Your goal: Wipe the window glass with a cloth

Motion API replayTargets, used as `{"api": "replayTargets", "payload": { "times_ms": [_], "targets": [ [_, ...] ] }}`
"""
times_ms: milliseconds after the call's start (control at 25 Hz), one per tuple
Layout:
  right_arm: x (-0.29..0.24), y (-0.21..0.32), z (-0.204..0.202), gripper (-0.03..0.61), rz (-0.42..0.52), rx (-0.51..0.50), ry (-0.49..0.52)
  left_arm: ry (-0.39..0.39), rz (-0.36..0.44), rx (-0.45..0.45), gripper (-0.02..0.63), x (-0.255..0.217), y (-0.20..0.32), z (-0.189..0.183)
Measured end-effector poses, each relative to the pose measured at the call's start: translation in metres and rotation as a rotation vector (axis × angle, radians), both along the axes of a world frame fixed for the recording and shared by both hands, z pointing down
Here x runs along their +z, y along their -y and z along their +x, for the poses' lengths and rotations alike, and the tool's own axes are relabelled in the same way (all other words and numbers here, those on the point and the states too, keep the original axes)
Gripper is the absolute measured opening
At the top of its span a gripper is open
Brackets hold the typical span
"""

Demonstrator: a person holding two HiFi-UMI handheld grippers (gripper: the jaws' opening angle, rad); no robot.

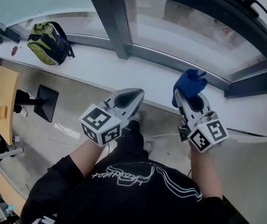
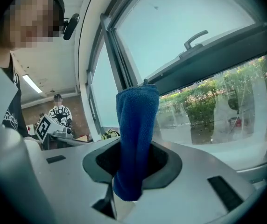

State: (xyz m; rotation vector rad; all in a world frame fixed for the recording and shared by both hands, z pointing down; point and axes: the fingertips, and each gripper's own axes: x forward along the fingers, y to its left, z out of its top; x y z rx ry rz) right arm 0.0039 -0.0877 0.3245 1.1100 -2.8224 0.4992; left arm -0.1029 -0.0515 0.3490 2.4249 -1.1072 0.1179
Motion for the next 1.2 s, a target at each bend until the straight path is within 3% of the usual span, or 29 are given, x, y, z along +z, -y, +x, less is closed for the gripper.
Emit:
{"api": "replayTargets", "payload": {
  "times_ms": [360, 720, 880, 1200],
  "targets": [
    [0.031, 0.152, -0.13, 0.093, 0.09, -0.072, -0.007, 0.037, 0.06, -0.076, 0.005, 0.02, 0.12, -0.083],
    [0.049, 0.265, -0.234, 0.093, 0.236, -0.07, -0.113, 0.031, 0.053, -0.069, 0.005, 0.036, 0.167, -0.13],
    [0.047, 0.296, -0.255, 0.094, 0.272, -0.018, -0.135, 0.03, 0.048, -0.059, 0.005, 0.041, 0.175, -0.14],
    [0.037, 0.327, -0.259, 0.094, 0.296, 0.092, -0.126, -0.018, 0.005, -0.057, 0.005, 0.058, 0.186, -0.149]
  ]
}}
